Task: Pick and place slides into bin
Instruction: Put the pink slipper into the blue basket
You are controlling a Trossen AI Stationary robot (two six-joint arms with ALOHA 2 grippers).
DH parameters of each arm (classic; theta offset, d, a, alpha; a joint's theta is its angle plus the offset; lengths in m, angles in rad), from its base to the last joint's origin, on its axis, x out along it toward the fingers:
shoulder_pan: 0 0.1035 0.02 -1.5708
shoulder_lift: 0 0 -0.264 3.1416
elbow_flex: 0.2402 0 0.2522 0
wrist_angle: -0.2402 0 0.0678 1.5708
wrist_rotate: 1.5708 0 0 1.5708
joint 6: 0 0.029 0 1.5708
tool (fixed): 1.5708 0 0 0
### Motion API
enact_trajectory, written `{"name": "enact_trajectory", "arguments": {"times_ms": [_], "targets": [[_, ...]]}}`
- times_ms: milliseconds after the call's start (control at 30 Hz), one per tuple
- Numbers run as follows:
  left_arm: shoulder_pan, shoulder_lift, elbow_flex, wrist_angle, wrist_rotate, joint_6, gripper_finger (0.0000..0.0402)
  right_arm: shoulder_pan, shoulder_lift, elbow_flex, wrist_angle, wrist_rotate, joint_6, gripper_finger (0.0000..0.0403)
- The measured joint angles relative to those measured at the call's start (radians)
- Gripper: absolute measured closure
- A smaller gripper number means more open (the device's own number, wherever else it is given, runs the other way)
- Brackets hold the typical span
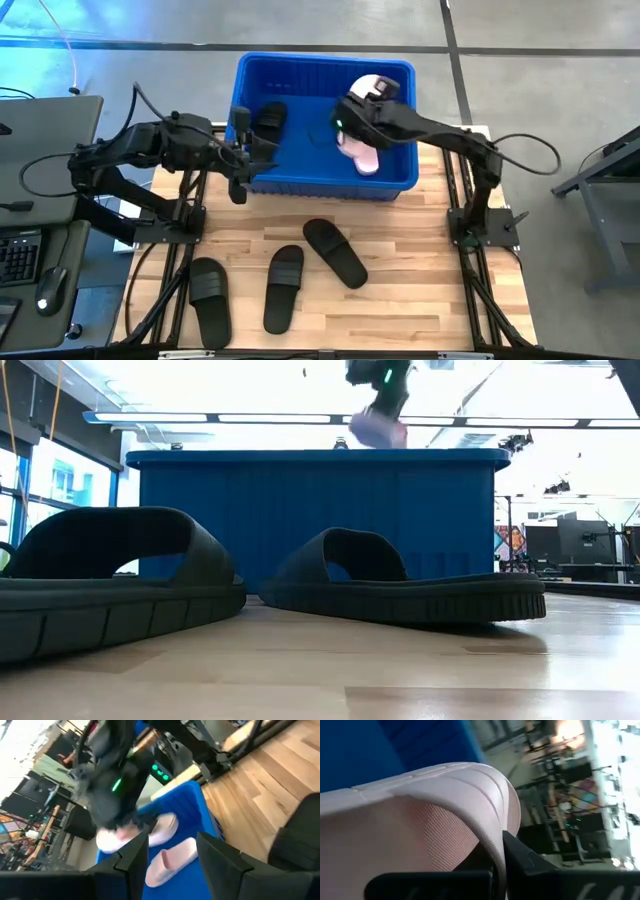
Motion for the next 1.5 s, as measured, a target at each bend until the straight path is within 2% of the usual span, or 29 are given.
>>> {"name": "enact_trajectory", "arguments": {"times_ms": [100, 200, 300, 400, 533, 633, 800, 1000, 1200, 1367, 1500], "targets": [[0.000, 0.011, 0.000, -0.020, 0.000, 0.000, 0.0245, -0.083, 0.034, -0.118, 0.225, -0.098, -0.141, 0.0403], [0.000, 0.019, 0.000, -0.034, -0.001, 0.000, 0.0245, -0.134, 0.052, -0.249, 0.420, -0.114, -0.228, 0.0403], [0.000, 0.024, 0.000, -0.056, -0.001, 0.000, 0.0245, -0.168, 0.052, -0.374, 0.574, -0.199, -0.315, 0.0403], [0.000, 0.022, 0.000, -0.056, -0.001, -0.001, 0.0245, -0.193, 0.053, -0.481, 0.691, -0.243, -0.348, 0.0403], [0.000, 0.023, 0.000, -0.046, -0.001, -0.012, 0.0245, -0.223, 0.051, -0.582, 0.802, -0.408, -0.430, 0.0403], [0.000, 0.022, 0.000, -0.045, -0.001, -0.022, 0.0245, -0.234, 0.048, -0.638, 0.879, -0.471, -0.472, 0.0400], [0.000, 0.022, 0.000, -0.033, -0.001, -0.025, 0.0245, -0.236, 0.047, -0.656, 0.906, -0.489, -0.476, 0.0362], [0.000, 0.022, 0.000, -0.030, -0.001, -0.025, 0.0245, -0.236, 0.049, -0.648, 0.905, -0.504, -0.440, 0.0277], [0.000, 0.022, 0.000, -0.030, -0.001, -0.024, 0.0245, -0.229, 0.046, -0.648, 0.903, -0.470, -0.316, 0.0204], [0.000, 0.029, 0.000, -0.033, -0.001, -0.024, 0.0245, -0.192, 0.002, -0.649, 0.889, -0.378, -0.344, 0.0184], [0.000, 0.036, 0.001, -0.054, 0.000, -0.024, 0.0245, -0.140, -0.087, -0.649, 0.833, -0.380, -0.349, 0.0183]]}}
